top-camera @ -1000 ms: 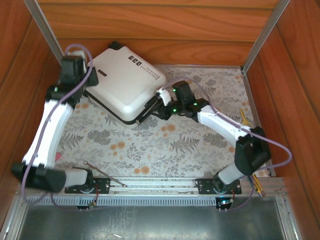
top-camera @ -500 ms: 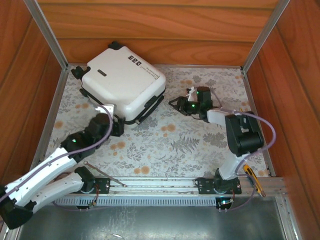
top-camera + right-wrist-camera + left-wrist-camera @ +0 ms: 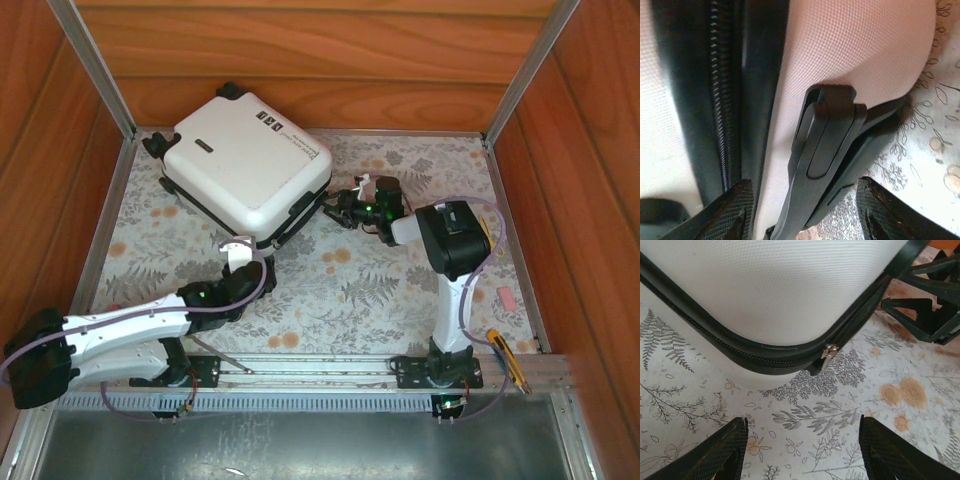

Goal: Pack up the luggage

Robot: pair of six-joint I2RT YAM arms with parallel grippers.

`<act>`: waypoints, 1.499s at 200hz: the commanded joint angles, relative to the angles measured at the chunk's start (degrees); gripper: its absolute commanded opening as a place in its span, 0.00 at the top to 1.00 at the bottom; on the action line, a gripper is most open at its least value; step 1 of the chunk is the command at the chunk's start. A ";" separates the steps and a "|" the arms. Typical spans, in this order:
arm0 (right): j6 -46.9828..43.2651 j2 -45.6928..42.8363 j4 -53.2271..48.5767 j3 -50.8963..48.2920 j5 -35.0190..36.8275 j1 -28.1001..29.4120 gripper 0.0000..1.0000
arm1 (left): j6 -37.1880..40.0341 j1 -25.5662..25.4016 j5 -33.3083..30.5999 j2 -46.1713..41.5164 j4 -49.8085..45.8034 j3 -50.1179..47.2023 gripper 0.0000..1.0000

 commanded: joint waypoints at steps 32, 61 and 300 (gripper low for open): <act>1.50 6.47 3.36 4.02 -1.53 1.35 0.52 | -15.41 -0.20 -13.67 -1.26 -6.35 -0.01 0.36; 0.35 7.74 4.35 5.05 -1.53 2.59 0.56 | -18.05 1.14 -15.81 -6.25 -9.19 -3.18 0.37; 3.18 8.51 2.27 4.43 7.24 10.18 1.00 | -15.18 -1.17 -13.04 33.18 -39.99 34.39 0.00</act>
